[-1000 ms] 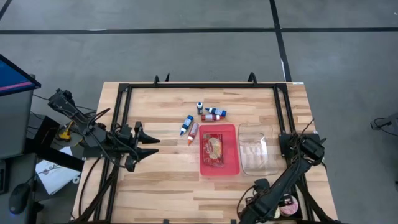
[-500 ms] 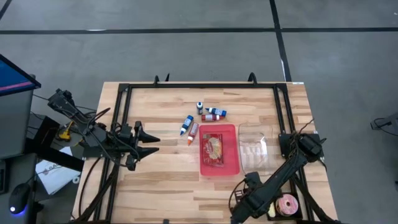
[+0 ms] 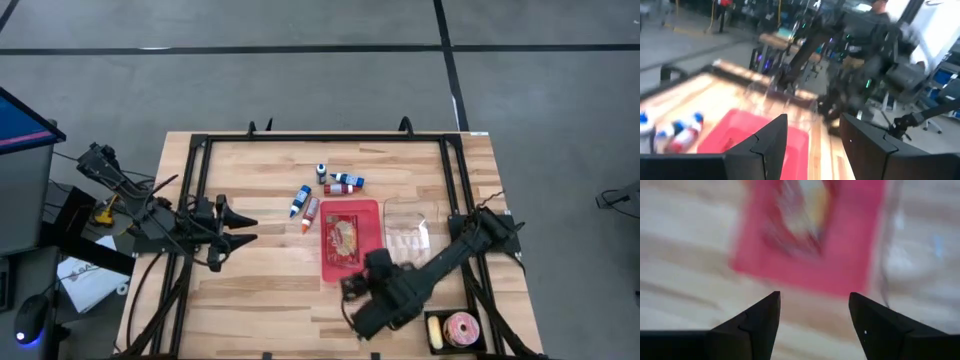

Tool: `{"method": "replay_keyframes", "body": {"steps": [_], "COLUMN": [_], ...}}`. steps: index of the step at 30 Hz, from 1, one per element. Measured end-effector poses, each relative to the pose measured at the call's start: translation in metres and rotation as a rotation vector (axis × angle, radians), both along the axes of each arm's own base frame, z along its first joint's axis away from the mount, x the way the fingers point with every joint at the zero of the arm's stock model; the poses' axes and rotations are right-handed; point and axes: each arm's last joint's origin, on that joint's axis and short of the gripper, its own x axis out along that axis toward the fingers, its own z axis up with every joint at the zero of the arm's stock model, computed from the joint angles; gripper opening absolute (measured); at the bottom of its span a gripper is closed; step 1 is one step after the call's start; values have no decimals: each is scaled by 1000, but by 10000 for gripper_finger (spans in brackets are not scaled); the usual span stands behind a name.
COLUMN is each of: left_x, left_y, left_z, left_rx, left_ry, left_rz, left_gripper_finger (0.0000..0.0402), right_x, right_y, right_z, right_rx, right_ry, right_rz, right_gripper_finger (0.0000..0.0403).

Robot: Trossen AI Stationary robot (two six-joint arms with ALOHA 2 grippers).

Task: Pick & Place Food Item
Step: Put the bottom blue food coloring bottle into the transparent bin

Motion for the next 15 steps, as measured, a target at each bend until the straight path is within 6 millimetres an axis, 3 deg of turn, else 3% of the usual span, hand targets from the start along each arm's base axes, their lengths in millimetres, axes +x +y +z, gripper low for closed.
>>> {"method": "replay_keyframes", "body": {"steps": [4,7,11,15], "left_x": [-1,-6,-3,18], "left_y": [7,14,21,37], "left_z": [-22,-43,-56,-68], "left_rx": [-122,-198,-160,-109], "left_ry": [174,368,498,568], "left_rz": [51,77,114,270], "left_gripper_finger": [177,177,178,182], "right_x": [13,9,-10,-38], "right_y": [-28,-55,-94,-132], "right_z": [28,55,99,136], "right_rx": [-102,-163,-280,-368], "right_ry": [-90,-125,-201,-223], "right_rz": [36,74,94,115], "right_gripper_finger": [228,228,228,228]}}
